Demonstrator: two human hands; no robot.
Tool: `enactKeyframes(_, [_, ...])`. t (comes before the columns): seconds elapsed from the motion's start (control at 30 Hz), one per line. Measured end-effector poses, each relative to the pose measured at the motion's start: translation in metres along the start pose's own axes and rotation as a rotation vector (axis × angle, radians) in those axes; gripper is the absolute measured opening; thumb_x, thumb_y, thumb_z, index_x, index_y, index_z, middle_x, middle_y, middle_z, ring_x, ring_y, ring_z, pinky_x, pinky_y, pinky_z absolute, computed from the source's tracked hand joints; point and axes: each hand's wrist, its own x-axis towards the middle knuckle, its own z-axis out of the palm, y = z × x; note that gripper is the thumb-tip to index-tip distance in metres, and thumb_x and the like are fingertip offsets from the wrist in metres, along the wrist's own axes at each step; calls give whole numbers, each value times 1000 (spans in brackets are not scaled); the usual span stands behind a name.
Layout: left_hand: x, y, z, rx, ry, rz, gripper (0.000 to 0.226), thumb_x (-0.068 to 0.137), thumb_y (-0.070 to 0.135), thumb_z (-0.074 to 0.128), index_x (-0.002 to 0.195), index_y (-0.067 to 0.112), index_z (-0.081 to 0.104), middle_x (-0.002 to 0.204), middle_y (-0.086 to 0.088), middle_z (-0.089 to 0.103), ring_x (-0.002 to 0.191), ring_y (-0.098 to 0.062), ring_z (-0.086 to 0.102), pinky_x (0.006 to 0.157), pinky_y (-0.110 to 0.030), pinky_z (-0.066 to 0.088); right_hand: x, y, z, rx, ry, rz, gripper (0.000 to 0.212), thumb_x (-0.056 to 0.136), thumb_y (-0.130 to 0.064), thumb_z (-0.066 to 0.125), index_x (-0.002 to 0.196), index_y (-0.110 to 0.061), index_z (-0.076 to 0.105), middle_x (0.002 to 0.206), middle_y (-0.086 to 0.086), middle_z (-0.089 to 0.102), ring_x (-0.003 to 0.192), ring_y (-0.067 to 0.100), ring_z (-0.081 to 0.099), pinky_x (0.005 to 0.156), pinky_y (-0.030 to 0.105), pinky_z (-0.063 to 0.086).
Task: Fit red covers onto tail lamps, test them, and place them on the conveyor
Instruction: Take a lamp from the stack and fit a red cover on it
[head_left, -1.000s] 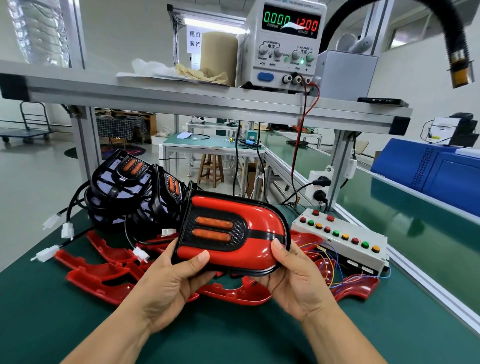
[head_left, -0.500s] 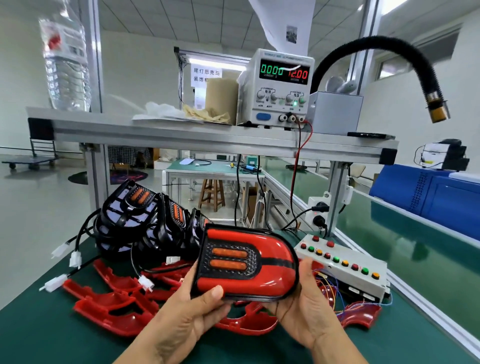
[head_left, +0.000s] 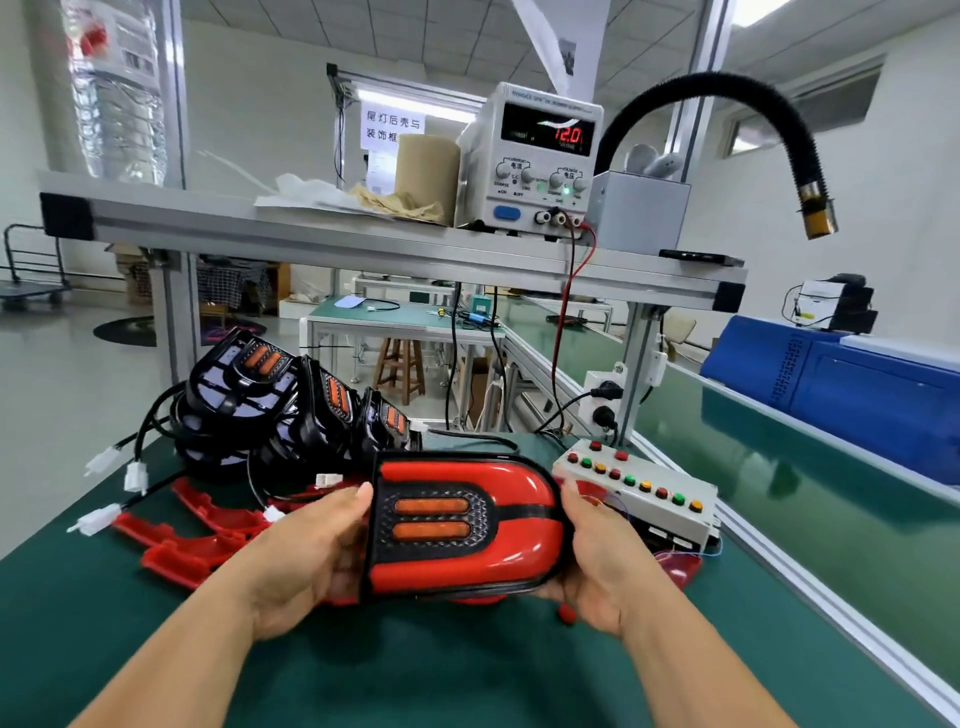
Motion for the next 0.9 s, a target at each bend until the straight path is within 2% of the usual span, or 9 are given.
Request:
enactKeyframes(0.13, [-12, 4, -7, 185, -111, -68, 39, 85, 48, 55, 108, 23, 74, 113, -8, 73, 92, -27, 71, 71, -32, 58, -18, 16, -17, -137, 81, 55, 48, 102, -50, 36, 103, -10, 63, 76, 13, 74, 59, 26, 71, 51, 38, 57])
enactKeyframes(0.3, [-21, 9, -8, 368, -293, -179, 41, 89, 39, 58, 103, 2, 70, 106, -15, 74, 79, -19, 69, 63, -23, 53, -33, 39, -32, -203, 82, 94, 49, 103, -49, 34, 101, -10, 64, 73, 13, 73, 56, 25, 69, 48, 35, 55])
enactKeyframes(0.4, [-23, 9, -9, 416, -354, -241, 33, 91, 32, 58, 99, 2, 71, 101, -16, 74, 76, -18, 70, 60, -22, 53, -41, 47, -32, -232, 55, 132, 47, 103, -49, 33, 101, -12, 63, 69, 10, 71, 53, 24, 67, 43, 32, 52])
enactKeyframes(0.47, [-24, 9, -9, 435, -387, -289, 26, 88, 29, 60, 91, 6, 72, 97, -15, 75, 75, -19, 72, 58, -22, 54, -44, 48, -33, -305, 79, 104, 44, 103, -49, 33, 104, -15, 61, 75, 10, 71, 53, 24, 67, 42, 30, 51])
enactKeyframes(0.57, [-25, 10, -9, 454, -388, -328, 23, 85, 31, 63, 80, 11, 75, 93, -14, 75, 75, -20, 73, 56, -21, 54, -45, 45, -37, -564, 139, -5, 41, 103, -44, 34, 94, -13, 60, 82, 12, 65, 51, 27, 67, 41, 30, 51])
enactKeyframes(0.63, [-25, 11, -9, 455, -376, -341, 27, 85, 33, 63, 82, 10, 77, 96, -16, 75, 76, -21, 73, 55, -21, 54, -41, 44, -42, -868, 167, -131, 44, 103, -40, 35, 75, -13, 55, 71, 5, 58, 58, 25, 65, 54, 36, 56])
enactKeyframes(0.67, [-25, 11, -9, 458, -370, -350, 29, 85, 35, 63, 82, 10, 78, 97, -17, 75, 76, -21, 73, 55, -22, 54, -37, 44, -44, -1009, 179, -204, 46, 103, -38, 36, 66, -15, 50, 64, 1, 52, 59, 20, 60, 60, 34, 54])
enactKeyframes(0.77, [-22, 13, -7, 505, -343, -378, 34, 80, 40, 63, 80, 10, 78, 94, -19, 75, 74, -23, 73, 54, -23, 55, -27, 44, -47, -1232, 197, -342, 51, 101, -35, 44, 55, -14, 40, 54, -4, 44, 54, 9, 42, 49, 16, 31])
enactKeyframes(0.9, [-14, 21, -12, 601, -308, -431, 38, 78, 42, 66, 83, 5, 74, 88, -21, 74, 70, -24, 73, 54, -25, 55, -17, 30, -51, -1348, 169, -359, 49, 97, -36, 53, 54, -16, 42, 56, -4, 45, 53, 8, 42, 48, 19, 30])
